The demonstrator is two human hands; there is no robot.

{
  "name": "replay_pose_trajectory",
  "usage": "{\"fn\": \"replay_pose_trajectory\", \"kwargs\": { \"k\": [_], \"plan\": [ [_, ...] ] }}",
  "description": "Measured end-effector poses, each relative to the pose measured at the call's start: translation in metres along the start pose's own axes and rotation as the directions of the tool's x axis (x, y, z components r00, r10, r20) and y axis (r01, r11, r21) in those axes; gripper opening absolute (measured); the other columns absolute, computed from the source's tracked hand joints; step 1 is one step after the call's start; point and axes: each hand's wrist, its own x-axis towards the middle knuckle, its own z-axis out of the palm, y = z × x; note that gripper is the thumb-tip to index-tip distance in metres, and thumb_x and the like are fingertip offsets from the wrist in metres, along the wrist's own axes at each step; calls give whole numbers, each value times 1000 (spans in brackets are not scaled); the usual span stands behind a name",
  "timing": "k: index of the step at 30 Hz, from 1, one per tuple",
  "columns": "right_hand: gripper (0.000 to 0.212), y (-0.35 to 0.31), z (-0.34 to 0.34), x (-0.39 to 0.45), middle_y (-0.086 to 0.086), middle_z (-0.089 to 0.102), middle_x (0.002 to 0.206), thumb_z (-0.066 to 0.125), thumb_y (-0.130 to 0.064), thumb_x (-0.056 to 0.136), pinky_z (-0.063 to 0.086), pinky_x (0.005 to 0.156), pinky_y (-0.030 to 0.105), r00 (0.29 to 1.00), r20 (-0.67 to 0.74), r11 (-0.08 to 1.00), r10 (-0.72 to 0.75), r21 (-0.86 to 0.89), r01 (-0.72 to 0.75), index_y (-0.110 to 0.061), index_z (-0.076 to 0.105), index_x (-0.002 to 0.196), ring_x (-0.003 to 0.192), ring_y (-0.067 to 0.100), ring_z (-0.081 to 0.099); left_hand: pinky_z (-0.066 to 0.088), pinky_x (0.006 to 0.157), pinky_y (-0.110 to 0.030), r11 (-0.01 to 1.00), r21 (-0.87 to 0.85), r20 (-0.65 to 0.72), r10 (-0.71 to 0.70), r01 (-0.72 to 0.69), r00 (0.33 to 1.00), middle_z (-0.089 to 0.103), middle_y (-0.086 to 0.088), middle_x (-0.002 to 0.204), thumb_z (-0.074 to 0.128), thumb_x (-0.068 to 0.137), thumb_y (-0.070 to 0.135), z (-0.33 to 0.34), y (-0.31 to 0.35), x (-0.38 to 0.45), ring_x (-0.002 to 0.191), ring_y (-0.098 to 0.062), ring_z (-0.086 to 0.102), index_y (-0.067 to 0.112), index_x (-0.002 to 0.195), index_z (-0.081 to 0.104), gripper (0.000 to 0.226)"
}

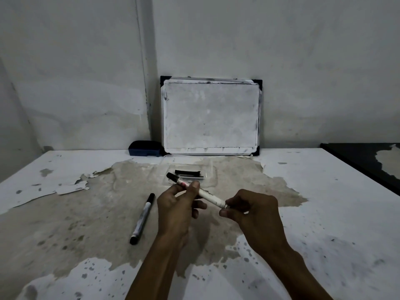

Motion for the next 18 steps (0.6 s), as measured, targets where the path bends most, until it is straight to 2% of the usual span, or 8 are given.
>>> {"fn": "replay_pose_trajectory", "kwargs": {
  "k": [3, 7, 10, 14, 16, 17, 18],
  "plan": [
    [19, 1, 1, -2, -3, 74, 64, 89, -10, 58, 56, 58, 18, 995, 1, 988, 102, 116, -102, -14, 74, 69, 61, 7, 70, 43, 47, -28, 998, 9, 54, 54, -55, 997, 73, -9, 68, 66, 90, 15, -1, 3, -2, 52, -18, 66, 1, 92, 67, 15],
    [19, 2, 3, -6, 6, 75, 63, 89, -3, 58, 59, 58, 32, 976, 77, 935, 205, 278, -218, -9, 73, 67, 58, 18, 73, 45, 48, -29, 989, 71, 105, 118, -126, 987, 75, -15, 74, 66, 89, 15, -4, 9, -3, 54, -20, 66, 2, 92, 67, 13],
    [20, -4, 8, -9, 10, 75, 61, 89, -5, 58, 58, 57, 39, 957, 169, 908, 238, 311, -281, -6, 72, 67, 57, 24, 72, 45, 46, -28, 981, 132, 95, 133, -145, 987, 75, -14, 72, 68, 88, 20, -5, 8, -3, 51, -17, 62, 7, 89, 70, 13],
    [23, -9, 19, -9, 7, 75, 63, 91, -15, 57, 61, 58, 35, 948, 212, 925, 239, 247, -288, -10, 72, 70, 57, 17, 73, 48, 49, -25, 937, 309, 93, 141, -163, 986, 70, -4, 62, 66, 89, 18, -9, 2, -6, 53, -12, 60, 12, 90, 70, 8],
    [31, -9, 21, -9, 4, 76, 68, 91, -25, 56, 61, 58, 29, 933, 273, 939, 233, 186, -289, -15, 73, 79, 60, 14, 73, 55, 54, -32, 884, 437, 85, 144, -167, 986, 71, -3, 67, 66, 89, 22, -16, 2, -2, 58, -14, 65, 18, 84, 68, 6],
    [36, -8, 21, -9, 3, 77, 71, 90, -31, 57, 61, 59, 28, 923, 309, 944, 230, 159, -289, -17, 72, 85, 61, 12, 73, 57, 59, -33, 814, 550, 78, 172, -186, 982, 72, -2, 69, 68, 87, 25, -22, 2, 2, 61, -14, 67, 24, 83, 67, 4],
    [39, -6, 20, -10, 2, 77, 73, 89, -35, 59, 60, 60, 25, 916, 331, 950, 228, 129, -283, -19, 71, 91, 63, 10, 73, 58, 64, -33, 697, 690, 81, 196, -196, 977, 73, -1, 74, 69, 85, 29, -28, 3, 7, 64, -15, 68, 28, 84, 66, 3]
  ]
}}
